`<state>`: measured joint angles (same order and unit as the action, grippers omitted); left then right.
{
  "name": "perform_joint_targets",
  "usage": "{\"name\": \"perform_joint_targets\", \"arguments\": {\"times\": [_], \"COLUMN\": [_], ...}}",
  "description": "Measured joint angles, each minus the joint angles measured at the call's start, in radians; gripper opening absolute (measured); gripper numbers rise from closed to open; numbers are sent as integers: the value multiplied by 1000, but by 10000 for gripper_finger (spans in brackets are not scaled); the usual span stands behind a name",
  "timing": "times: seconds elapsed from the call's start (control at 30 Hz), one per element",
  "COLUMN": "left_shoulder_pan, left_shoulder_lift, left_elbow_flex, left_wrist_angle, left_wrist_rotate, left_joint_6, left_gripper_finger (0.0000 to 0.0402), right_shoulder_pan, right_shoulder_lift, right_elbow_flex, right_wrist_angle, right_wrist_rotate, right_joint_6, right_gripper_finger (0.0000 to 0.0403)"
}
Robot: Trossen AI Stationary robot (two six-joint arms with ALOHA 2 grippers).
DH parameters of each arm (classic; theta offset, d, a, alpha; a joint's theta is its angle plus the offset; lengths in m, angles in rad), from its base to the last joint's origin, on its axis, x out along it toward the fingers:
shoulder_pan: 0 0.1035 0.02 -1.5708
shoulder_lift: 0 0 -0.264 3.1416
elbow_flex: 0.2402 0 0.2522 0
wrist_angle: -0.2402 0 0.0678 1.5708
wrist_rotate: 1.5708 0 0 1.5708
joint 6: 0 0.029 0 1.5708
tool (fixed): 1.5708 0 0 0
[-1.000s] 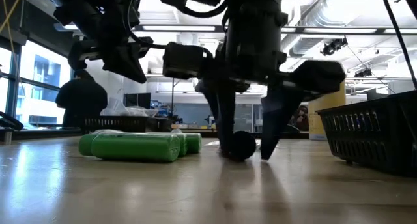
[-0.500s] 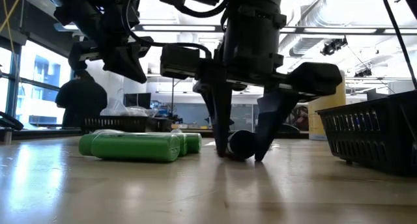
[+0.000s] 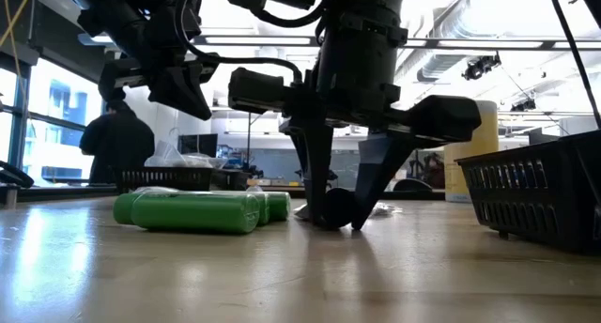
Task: Pick & Place Travel size toiletries
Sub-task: Put the blue shave cream into the middle bottom black basket
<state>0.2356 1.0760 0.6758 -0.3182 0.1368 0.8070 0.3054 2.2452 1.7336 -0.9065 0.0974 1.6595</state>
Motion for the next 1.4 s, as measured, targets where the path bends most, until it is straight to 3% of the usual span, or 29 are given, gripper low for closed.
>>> {"name": "perform_joint_targets", "arguments": {"times": [0.8, 1.4], "left_shoulder_pan": [0, 0], "left_shoulder_lift": [0, 0], "left_elbow_flex": [0, 0], "left_wrist_angle": [-6, -6], "left_wrist_rotate": [2, -2], "left_joint_6": [-1, -8], "left_gripper_finger": [0, 0], "right_shoulder_pan": [2, 117], "right_shoulder_lift": [-13, -262], "right_elbow_flex": [-1, 0], "right_wrist_angle": [-26, -350], "right_wrist_rotate": [-19, -30], "right_joint_6": [-57, -40], "right_gripper_finger": [133, 133]}}
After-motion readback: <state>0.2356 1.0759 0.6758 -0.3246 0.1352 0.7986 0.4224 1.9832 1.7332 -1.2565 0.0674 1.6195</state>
